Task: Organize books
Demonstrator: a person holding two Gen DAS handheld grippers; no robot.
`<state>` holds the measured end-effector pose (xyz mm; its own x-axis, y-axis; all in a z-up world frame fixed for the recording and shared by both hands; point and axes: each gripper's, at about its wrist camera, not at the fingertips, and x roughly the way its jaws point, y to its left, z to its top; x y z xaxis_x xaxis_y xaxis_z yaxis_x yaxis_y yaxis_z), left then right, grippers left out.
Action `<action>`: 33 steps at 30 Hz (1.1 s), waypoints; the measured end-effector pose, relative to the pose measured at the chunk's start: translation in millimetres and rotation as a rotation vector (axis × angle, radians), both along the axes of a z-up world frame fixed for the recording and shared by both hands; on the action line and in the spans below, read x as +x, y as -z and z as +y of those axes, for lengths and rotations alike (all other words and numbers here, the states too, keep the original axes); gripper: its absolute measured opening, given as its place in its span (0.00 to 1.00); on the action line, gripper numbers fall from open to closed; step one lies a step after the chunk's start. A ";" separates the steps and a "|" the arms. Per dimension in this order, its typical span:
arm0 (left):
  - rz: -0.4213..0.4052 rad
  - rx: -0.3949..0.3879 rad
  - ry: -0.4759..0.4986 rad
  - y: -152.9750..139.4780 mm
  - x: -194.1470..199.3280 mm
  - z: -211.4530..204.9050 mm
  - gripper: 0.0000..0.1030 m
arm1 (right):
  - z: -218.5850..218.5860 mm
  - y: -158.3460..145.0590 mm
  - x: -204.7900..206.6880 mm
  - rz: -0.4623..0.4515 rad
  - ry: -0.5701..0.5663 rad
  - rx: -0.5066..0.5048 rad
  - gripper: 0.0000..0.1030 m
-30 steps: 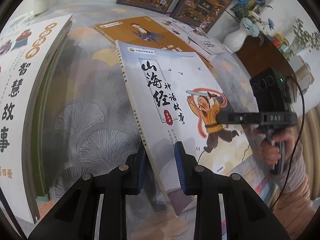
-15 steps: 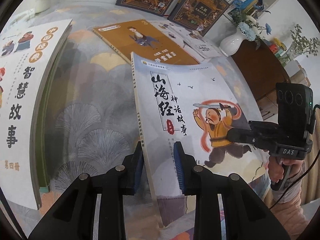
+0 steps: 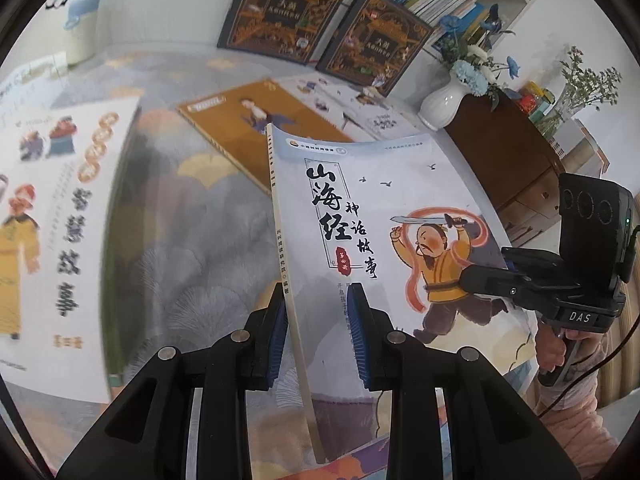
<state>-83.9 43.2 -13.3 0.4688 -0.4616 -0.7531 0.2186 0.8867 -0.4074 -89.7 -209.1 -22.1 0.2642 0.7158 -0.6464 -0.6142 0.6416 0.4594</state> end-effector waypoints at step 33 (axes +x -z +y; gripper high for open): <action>-0.142 0.078 -0.344 -43.6 -0.7 207.3 0.26 | 235.3 -49.0 35.5 -0.188 -0.207 0.023 0.18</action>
<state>-84.7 250.4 30.3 0.6885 -0.2024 -0.6965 -0.0483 0.9454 -0.3224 -54.2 26.3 26.9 0.2241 0.7811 -0.5827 -0.8072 0.4839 0.3382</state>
